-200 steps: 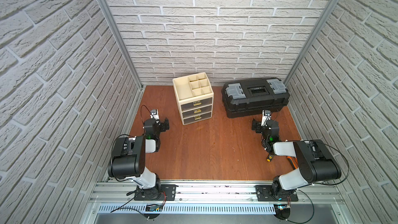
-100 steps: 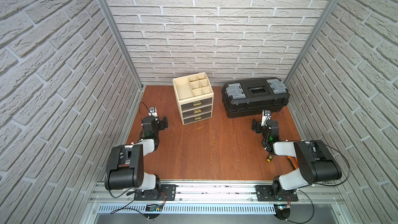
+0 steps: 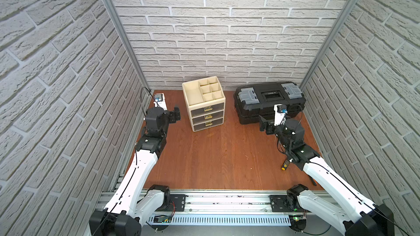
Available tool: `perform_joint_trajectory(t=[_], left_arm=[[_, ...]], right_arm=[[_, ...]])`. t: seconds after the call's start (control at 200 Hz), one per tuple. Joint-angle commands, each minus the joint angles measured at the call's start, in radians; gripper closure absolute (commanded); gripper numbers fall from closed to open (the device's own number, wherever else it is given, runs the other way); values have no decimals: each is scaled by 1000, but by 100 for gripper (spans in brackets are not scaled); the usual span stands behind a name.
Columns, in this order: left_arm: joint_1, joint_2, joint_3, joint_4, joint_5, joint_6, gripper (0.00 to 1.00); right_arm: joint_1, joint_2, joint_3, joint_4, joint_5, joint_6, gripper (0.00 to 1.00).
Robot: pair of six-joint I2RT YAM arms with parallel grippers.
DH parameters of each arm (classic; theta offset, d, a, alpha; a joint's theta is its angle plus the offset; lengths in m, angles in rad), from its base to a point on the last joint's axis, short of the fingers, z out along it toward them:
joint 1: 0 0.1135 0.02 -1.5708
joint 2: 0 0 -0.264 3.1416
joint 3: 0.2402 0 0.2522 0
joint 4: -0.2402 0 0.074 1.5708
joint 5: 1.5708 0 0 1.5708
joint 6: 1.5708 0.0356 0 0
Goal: Take the mice out of the drawer
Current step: Move the storage box to the center of the board.
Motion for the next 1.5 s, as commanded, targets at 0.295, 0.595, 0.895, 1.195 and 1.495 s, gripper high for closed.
perform_joint_trajectory(t=[0.295,0.595,0.895,1.195,1.495], left_arm=[[-24,330,643,-563,42,-125,2],[-48,589,940,-721,47,-235,2],[-141,780,1113,-817,-39,-257,17],[-153,824,1087,-810,-111,-302,38],[-154,824,1028,-762,-105,-307,55]], right_arm=[[226,43,212,-287,-60,222,1],[314,115,299,-368,-66,214,1],[340,131,318,-395,-36,193,1],[346,134,330,-430,-14,169,1],[351,136,309,-423,-17,174,1]])
